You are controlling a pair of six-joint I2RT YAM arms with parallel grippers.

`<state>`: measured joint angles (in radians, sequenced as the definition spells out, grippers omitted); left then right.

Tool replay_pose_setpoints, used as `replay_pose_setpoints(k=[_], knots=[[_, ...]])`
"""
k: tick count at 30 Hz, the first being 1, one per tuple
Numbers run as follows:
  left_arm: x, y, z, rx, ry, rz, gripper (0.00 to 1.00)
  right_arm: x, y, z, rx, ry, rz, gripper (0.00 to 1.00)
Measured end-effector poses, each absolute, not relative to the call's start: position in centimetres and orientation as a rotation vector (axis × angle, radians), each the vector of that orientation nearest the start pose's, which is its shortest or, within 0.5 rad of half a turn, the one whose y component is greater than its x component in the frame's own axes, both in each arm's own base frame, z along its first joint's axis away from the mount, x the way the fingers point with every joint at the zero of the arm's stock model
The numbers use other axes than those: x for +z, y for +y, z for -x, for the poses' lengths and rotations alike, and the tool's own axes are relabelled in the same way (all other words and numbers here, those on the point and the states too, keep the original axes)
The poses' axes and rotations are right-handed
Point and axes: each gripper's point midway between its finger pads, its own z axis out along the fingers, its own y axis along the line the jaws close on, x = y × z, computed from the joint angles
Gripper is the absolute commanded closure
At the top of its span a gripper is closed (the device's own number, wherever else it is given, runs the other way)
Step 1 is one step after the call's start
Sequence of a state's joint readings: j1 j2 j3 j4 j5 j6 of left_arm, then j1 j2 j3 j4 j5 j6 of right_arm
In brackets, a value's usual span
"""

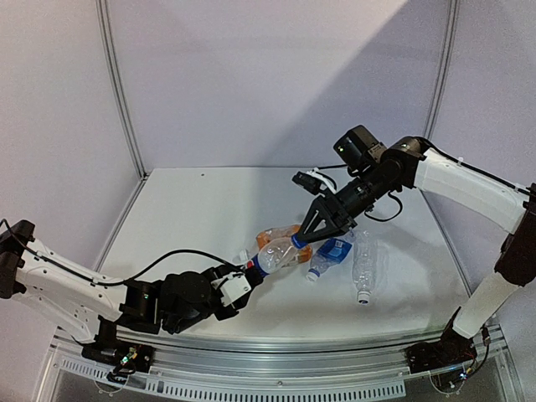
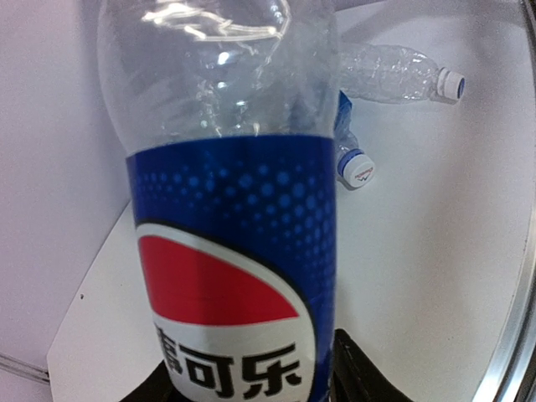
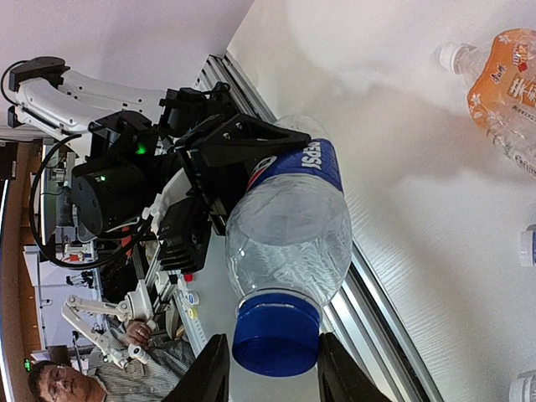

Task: Unscrew the bottle caps

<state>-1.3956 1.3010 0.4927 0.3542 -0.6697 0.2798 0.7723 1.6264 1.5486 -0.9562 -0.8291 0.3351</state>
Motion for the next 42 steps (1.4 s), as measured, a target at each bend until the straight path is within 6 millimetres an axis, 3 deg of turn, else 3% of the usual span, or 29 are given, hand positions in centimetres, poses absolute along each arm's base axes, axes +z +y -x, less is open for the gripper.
replay_pose_setpoints(k=[19, 24, 29, 32, 35, 38, 42], knots=[[14.0, -32.6, -16.5, -0.071, 1.563, -1.126, 1.00, 25.0, 35.8, -18.5, 1.440, 2.645, 0.925, 0.63], [13.8, -32.6, -16.5, -0.066, 1.565, -1.131, 1.00, 24.9, 35.9, -18.5, 1.444, 2.650, 0.924, 0.75], [13.7, -32.5, -16.5, -0.063, 1.568, -1.134, 1.00, 24.7, 35.8, -18.6, 1.431, 2.651, 0.925, 0.98], [13.7, -32.5, -16.5, -0.066, 1.569, -1.139, 1.00, 24.6, 35.8, -18.6, 1.405, 2.643, 0.948, 1.00], [13.6, -32.7, -16.3, -0.081, 1.571, -1.142, 1.00, 25.0, 36.1, -18.5, 1.280, 2.572, 1.066, 1.00], [13.5, -32.8, -16.2, -0.111, 1.585, -1.132, 1.00, 25.5, 36.8, -18.6, 1.043, 2.414, 1.282, 1.00], [11.4, -32.4, -15.6, -0.095, 1.624, -1.224, 1.00, 23.5, 37.4, -16.7, 0.733, 2.111, 1.664, 1.00]])
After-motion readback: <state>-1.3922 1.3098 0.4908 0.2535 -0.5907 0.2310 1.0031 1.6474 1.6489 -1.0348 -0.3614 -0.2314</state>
